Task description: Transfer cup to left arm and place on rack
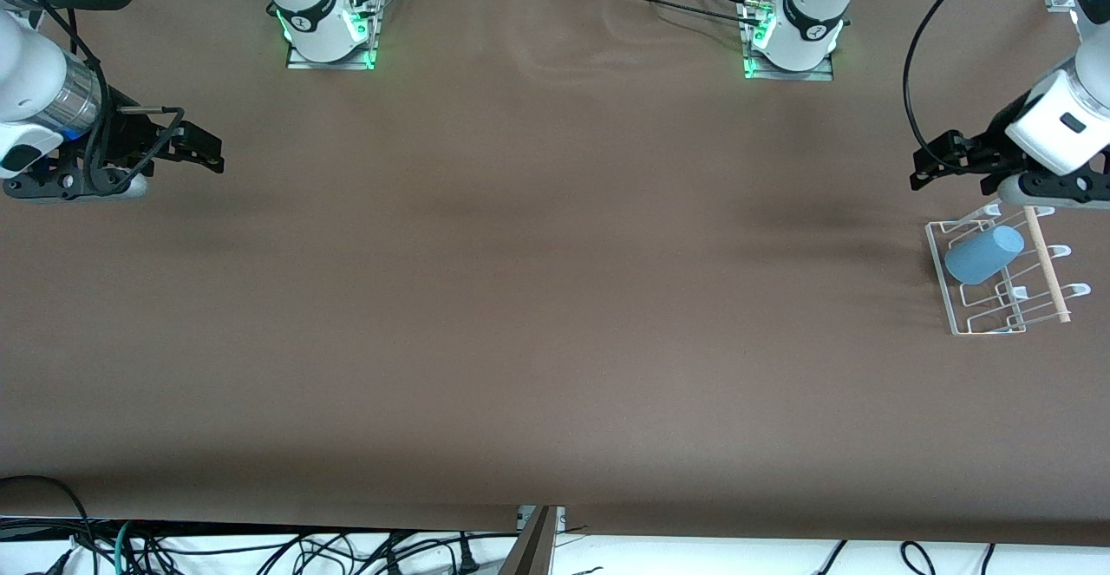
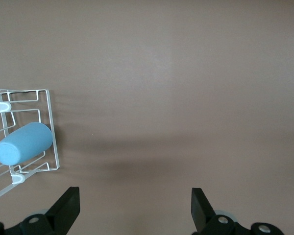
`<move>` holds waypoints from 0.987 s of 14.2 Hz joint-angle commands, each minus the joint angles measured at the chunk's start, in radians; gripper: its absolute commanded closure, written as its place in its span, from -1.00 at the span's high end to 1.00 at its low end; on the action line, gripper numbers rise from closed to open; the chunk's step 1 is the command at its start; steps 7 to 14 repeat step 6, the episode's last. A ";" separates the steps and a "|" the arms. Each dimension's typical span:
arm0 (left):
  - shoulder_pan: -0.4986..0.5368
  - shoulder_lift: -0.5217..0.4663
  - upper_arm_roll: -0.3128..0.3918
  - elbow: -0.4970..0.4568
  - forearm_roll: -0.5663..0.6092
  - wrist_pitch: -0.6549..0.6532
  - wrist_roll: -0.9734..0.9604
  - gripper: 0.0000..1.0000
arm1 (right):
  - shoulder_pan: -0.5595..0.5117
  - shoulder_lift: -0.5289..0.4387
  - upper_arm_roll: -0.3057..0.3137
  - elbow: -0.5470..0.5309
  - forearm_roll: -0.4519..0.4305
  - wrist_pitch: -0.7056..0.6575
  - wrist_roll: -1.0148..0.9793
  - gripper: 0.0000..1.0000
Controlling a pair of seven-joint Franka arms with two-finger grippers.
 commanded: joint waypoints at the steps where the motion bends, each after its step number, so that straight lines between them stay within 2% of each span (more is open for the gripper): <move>1: -0.013 -0.020 -0.006 -0.005 0.015 0.002 -0.020 1.00 | -0.002 0.009 0.003 0.024 0.001 -0.009 -0.013 0.99; 6: -0.008 0.017 -0.008 0.055 0.050 -0.044 -0.023 1.00 | -0.002 0.009 0.003 0.024 0.000 -0.009 -0.013 0.99; 14: -0.008 0.017 -0.008 0.055 0.050 -0.044 -0.023 1.00 | -0.002 0.009 0.003 0.024 0.000 -0.009 -0.013 0.99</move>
